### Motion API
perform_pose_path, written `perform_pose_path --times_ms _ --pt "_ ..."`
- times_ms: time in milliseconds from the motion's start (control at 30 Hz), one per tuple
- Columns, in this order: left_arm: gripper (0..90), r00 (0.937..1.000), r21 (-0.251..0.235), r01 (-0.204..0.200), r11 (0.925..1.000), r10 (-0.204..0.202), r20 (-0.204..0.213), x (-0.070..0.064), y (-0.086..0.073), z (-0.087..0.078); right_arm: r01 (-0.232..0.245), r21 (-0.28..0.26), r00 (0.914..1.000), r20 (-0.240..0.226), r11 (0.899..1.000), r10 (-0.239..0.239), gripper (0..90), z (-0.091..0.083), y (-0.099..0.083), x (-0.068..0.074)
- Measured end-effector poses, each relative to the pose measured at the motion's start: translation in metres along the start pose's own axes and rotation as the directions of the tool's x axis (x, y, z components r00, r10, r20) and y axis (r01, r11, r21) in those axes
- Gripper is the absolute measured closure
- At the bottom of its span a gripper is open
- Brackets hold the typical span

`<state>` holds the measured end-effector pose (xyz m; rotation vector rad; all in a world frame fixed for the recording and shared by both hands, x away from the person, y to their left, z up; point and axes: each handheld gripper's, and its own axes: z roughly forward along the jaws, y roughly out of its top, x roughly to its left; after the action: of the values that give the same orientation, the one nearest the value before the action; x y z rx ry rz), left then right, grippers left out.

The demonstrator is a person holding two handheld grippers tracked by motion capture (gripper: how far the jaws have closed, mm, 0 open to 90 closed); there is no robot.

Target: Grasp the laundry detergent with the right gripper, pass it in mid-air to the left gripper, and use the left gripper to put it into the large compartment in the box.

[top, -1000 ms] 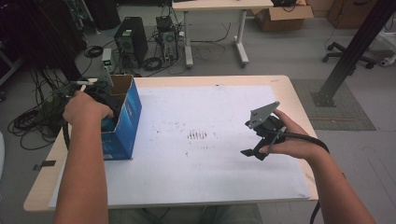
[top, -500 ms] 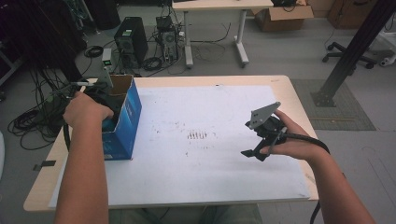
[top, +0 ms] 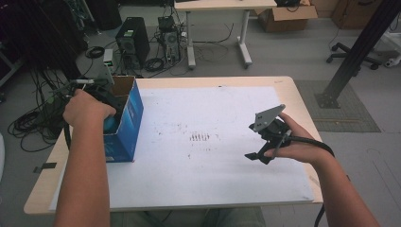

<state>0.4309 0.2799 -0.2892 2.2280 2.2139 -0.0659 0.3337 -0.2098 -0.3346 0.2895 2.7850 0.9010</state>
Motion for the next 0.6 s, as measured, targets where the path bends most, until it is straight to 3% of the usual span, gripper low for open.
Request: perform_pose_path --times_ms 300,600 --pt "28.5 0.9999 -0.015 0.011 0.9998 -0.011 -0.003 -0.001 -0.004 -0.014 0.008 -0.006 1.0 0.001 1.0 -0.008 2.5 -0.003 0.001 0.0" --pt "17.8 0.9999 -0.028 0.003 0.9996 -0.003 -0.011 -0.008 -0.01 -0.03 0.016 -0.016 0.9999 0.005 1.0 -0.016 2.5 -0.009 0.003 0.003"
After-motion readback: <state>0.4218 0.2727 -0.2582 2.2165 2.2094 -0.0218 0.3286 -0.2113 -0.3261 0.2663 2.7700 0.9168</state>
